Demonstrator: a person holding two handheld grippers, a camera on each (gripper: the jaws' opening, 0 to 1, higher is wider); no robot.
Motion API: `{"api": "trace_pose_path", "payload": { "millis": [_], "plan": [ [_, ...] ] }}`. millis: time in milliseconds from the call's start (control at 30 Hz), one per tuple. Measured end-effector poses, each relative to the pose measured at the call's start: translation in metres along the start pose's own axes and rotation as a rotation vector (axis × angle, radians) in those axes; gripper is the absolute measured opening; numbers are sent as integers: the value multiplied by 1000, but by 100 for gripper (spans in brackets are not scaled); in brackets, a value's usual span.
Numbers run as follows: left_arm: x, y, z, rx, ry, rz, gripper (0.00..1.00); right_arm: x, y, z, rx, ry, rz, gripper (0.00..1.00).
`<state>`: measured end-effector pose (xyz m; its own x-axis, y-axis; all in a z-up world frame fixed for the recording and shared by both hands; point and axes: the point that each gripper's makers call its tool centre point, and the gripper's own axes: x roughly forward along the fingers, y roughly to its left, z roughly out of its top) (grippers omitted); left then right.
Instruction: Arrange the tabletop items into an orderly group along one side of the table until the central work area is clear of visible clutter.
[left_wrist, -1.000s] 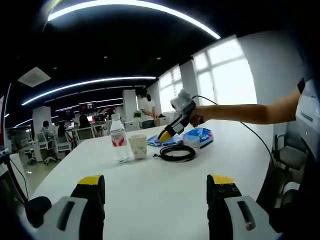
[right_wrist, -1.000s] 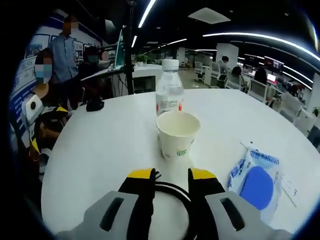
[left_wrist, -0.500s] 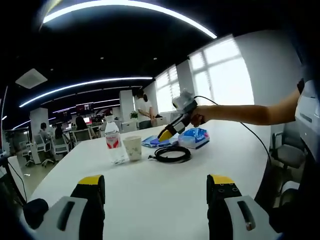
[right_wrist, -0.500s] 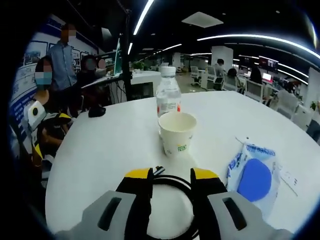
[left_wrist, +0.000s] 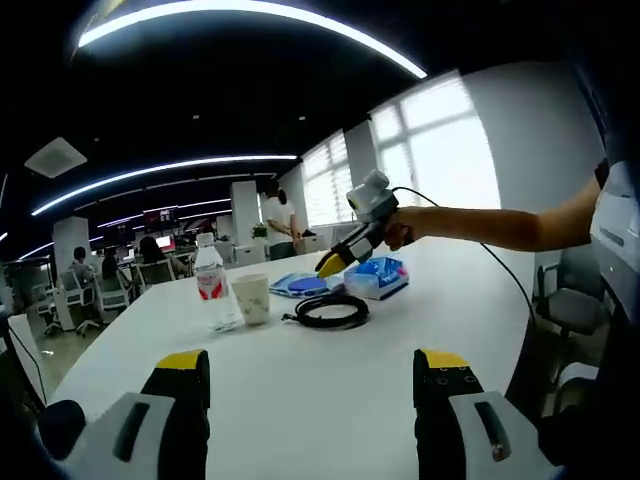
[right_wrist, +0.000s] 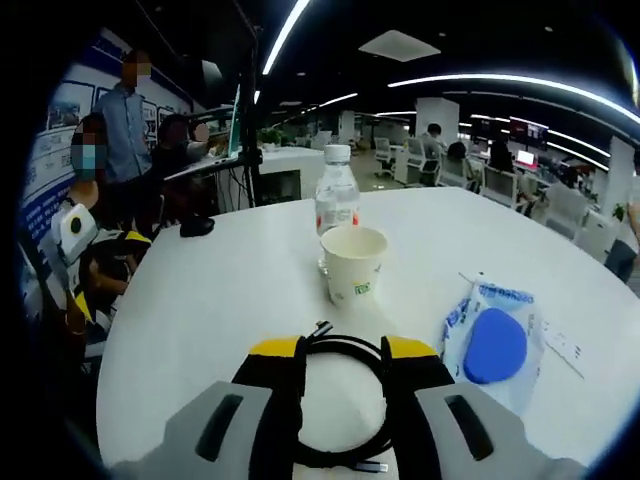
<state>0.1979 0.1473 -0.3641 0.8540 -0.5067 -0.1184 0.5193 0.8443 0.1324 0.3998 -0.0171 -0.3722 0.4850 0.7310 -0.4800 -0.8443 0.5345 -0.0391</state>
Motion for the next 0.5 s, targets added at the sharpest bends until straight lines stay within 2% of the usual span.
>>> {"api": "trace_pose_path", "payload": {
  "millis": [500],
  "plan": [
    [5,-10,2,2,-6,-25,83,-25,-12,-13,6,-2,-66,28]
  ]
}}
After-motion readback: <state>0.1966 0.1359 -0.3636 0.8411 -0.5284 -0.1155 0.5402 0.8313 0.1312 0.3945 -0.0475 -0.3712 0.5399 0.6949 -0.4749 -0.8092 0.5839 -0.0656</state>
